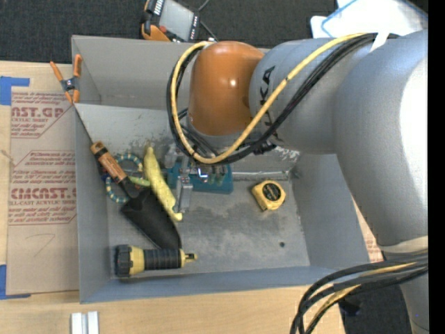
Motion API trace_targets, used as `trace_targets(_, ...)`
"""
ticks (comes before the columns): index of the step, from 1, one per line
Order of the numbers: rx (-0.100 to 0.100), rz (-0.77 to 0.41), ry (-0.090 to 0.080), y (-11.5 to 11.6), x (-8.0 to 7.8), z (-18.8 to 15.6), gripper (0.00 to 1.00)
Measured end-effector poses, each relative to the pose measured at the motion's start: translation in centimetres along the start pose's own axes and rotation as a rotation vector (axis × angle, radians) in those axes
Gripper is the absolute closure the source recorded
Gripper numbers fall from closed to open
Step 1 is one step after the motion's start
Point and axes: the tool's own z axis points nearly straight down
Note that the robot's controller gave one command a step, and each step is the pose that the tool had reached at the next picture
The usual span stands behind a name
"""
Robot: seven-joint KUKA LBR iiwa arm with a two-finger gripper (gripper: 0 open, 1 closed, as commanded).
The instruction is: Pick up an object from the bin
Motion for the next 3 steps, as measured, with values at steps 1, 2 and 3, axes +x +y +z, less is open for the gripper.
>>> trace_targets(1, 0.0, 0.0, 0.0, 0.0, 0.0, 0.0, 0.0)
trace_targets(2, -0.003, 0.0, -0.01, 0.2, 0.1, 1.9, 0.0)
trace_targets(3, -0.007, 0.032, -0.015, 5.8, -0.3, 2.1, 0.0)
